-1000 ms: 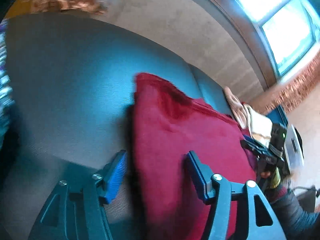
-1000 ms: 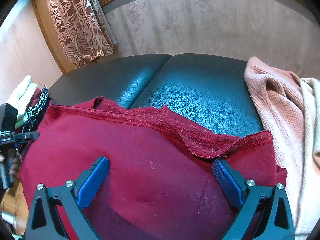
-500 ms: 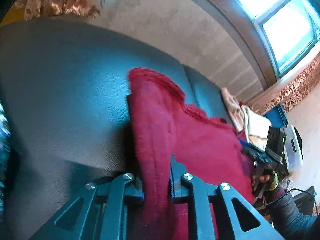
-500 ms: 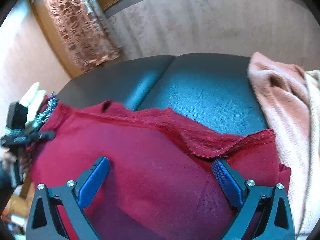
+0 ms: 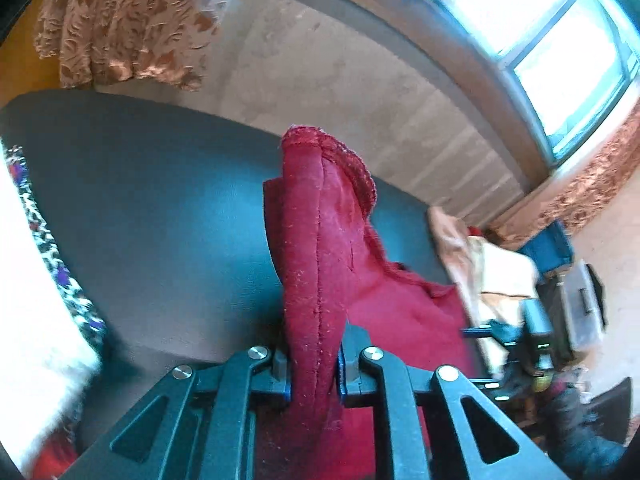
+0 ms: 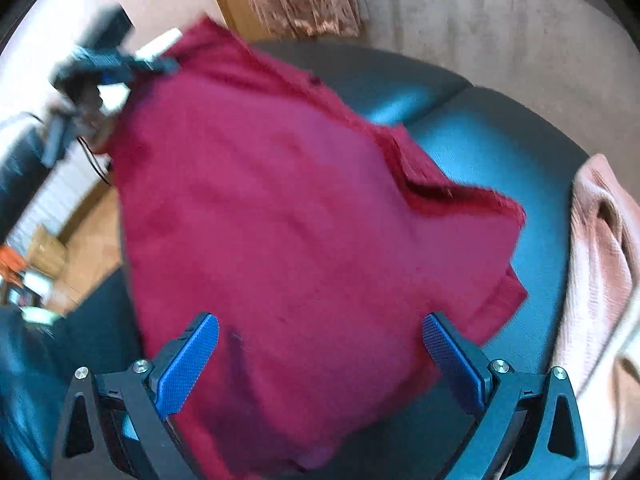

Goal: Fold clothes
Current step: 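Lift the edge with the left gripper, fold it over the garment, release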

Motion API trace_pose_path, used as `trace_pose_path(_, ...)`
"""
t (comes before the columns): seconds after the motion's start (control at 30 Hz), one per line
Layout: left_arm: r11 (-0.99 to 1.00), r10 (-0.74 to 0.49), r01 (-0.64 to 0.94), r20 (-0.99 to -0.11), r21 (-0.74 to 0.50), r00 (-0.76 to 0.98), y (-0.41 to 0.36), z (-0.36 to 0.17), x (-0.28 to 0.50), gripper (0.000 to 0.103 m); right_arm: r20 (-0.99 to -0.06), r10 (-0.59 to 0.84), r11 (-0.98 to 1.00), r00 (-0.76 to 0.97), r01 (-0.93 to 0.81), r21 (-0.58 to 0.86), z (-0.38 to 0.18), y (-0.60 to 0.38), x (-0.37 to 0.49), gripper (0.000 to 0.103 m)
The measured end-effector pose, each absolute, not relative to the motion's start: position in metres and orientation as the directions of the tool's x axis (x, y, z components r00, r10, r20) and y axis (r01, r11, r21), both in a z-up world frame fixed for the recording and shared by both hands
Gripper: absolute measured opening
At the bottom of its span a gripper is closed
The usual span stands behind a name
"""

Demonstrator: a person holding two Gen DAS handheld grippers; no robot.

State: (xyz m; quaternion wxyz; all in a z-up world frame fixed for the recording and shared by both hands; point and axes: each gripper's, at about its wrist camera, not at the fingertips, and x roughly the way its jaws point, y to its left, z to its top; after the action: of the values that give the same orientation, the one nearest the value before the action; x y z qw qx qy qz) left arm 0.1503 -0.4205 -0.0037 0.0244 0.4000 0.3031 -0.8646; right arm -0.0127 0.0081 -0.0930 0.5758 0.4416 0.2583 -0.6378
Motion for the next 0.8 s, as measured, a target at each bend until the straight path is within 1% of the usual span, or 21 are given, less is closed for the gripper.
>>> trace_pose_path(0.07, -0.808, 0.233, 0.259, -0.691, -0.529, -0.684, -0.404, 0.007, 0.146, 0.013, -0.858, -0.512, -0.198, 0.042, 0.966, 0.165, -0.099, 0.009, -0.010, 0.103)
trace_pose_path(0.17, -0.768, 0.307, 0.215, -0.641, -0.604, -0.704, -0.377, 0.021, 0.135, 0.013, -0.853, -0.523, -0.198, 0.005, 0.972, 0.127, -0.105, 0.010, -0.003, 0.103)
trace_pose_path(0.33, -0.685, 0.421, 0.139, -0.544, -0.715, -0.726, -0.332, 0.044, 0.116, 0.012, -0.814, -0.581, -0.233, -0.002, 0.959, 0.164, -0.107, 0.019, -0.007, 0.103)
trace_pose_path(0.4, -0.660, 0.443, 0.130, -0.522, -0.740, -0.729, -0.311, 0.046, 0.099, 0.012, -0.799, -0.602, -0.245, -0.007, 0.953, 0.176, -0.108, 0.023, -0.009, 0.103)
trace_pose_path(0.5, -0.625, 0.467, 0.145, -0.516, -0.767, -0.718, -0.284, 0.039, 0.074, 0.012, -0.776, -0.630, -0.261, -0.015, 0.946, 0.194, -0.107, 0.027, -0.012, 0.103)
trace_pose_path(0.8, -0.632, 0.513, 0.224, -0.617, -0.742, -0.596, -0.199, -0.025, 0.003, 0.012, -0.692, -0.722, -0.275, 0.002, 0.917, 0.289, -0.107, 0.034, -0.012, 0.103)
